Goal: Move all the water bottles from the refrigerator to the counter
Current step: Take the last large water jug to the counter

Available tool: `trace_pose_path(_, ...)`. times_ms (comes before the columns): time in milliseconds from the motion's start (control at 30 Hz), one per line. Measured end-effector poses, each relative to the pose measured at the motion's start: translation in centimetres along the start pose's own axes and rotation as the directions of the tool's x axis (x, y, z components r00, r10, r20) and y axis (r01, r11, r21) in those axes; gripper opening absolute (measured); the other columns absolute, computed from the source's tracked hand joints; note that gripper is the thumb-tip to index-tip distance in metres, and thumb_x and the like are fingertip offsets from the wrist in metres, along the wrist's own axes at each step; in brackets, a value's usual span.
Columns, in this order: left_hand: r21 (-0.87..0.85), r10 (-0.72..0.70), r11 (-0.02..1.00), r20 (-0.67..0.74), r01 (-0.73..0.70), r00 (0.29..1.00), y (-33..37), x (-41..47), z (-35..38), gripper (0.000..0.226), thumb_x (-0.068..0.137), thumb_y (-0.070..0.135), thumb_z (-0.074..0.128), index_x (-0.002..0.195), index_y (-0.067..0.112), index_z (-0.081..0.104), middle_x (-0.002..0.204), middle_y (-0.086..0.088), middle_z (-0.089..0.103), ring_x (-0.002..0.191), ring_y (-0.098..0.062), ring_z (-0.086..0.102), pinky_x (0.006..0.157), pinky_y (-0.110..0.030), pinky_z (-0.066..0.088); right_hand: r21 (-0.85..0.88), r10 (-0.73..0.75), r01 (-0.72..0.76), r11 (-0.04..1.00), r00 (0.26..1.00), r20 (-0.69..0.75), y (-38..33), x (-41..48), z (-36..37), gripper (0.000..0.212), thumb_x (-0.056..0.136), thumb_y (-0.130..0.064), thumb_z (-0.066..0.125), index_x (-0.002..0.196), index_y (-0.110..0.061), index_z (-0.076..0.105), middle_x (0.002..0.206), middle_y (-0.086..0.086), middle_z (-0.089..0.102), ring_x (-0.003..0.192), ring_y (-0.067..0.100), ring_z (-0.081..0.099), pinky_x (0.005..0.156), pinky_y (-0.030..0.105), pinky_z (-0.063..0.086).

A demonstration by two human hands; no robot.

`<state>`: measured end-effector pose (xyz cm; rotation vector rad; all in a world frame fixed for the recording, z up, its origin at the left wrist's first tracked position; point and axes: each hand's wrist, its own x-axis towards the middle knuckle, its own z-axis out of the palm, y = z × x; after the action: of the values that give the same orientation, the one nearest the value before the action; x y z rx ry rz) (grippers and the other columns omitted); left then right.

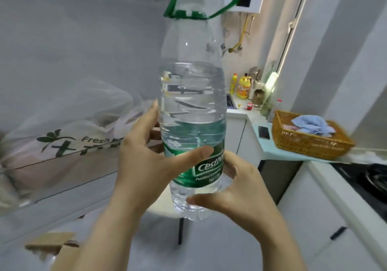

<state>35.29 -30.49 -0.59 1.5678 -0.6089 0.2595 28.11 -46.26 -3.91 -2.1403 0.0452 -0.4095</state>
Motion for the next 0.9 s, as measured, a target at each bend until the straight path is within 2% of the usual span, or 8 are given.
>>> trace_pose_path(100,-0.079,-0.005,0.997,0.084,0.012,0.996,-0.5,0.9,1.9,0.076,0.038,0.052,0.086,0.110,0.039,0.064,0.103,0.011,0.073,0.093,-0.014,0.071,0.079,-0.042,0.059,-0.034,0.077,-0.080,0.996,0.992,-0.103,0.3,-0.9,-1.2,0.074,0.048,-0.031,0.093,0.114,-0.041,0.061,0.105,-0.029,0.068,0.101,-0.007,0.063,0.087,0.029,0.055)
trace_pose_path(233,-0.147,0.029,0.989,0.230,0.005,0.973,-0.8,1.6,4.5,0.082,0.041,0.050,0.087,0.118,0.039,0.062,0.108,0.009,0.072,0.097,-0.013,0.070,0.080,-0.038,0.059,-0.033,0.184,-0.197,0.980,0.957,-0.226,0.8,-2.6,-2.6,0.074,0.047,-0.025,0.094,0.110,-0.043,0.061,0.102,-0.028,0.070,0.097,-0.006,0.066,0.082,0.028,0.058)
trace_pose_path(433,-0.242,0.104,0.970,0.407,-0.002,0.907,-0.2,0.9,10.2,0.082,0.042,0.054,0.086,0.120,0.040,0.061,0.107,0.009,0.071,0.096,-0.012,0.069,0.079,-0.039,0.059,-0.089,0.276,-0.336,0.938,0.875,-0.398,1.8,-6.7,-5.9,0.076,0.047,-0.027,0.094,0.113,-0.041,0.060,0.101,-0.033,0.067,0.095,-0.014,0.062,0.074,0.009,0.051)
trace_pose_path(600,-0.310,0.183,0.951,0.515,-0.017,0.837,1.7,-0.9,16.1,0.085,0.041,0.057,0.084,0.121,0.043,0.060,0.109,0.009,0.070,0.094,-0.009,0.068,0.078,-0.035,0.060,-0.091,0.327,-0.439,0.894,0.777,-0.538,2.8,-11.0,-9.9,0.074,0.045,-0.034,0.093,0.111,-0.040,0.059,0.100,-0.030,0.069,0.093,-0.010,0.064,0.079,0.020,0.054)
trace_pose_path(767,-0.388,0.270,0.921,0.588,-0.027,0.763,4.5,-3.2,22.1,0.083,0.042,0.058,0.083,0.120,0.047,0.059,0.111,0.013,0.068,0.098,-0.003,0.066,0.079,-0.030,0.059,-0.074,0.340,-0.492,0.867,0.694,-0.635,3.9,-15.3,-14.4,0.076,0.045,-0.037,0.094,0.112,-0.043,0.058,0.103,-0.034,0.066,0.095,-0.013,0.062,0.078,0.017,0.052)
trace_pose_path(900,-0.453,0.334,0.891,0.613,-0.028,0.716,7.0,-5.7,27.7,0.079,0.044,0.057,0.084,0.119,0.047,0.059,0.111,0.010,0.068,0.100,-0.009,0.066,0.079,-0.035,0.059,-0.069,0.323,-0.509,0.858,0.640,-0.697,5.2,-19.2,-18.8,0.081,0.047,-0.033,0.095,0.117,-0.046,0.056,0.106,-0.037,0.063,0.101,-0.016,0.058,0.082,0.014,0.049)
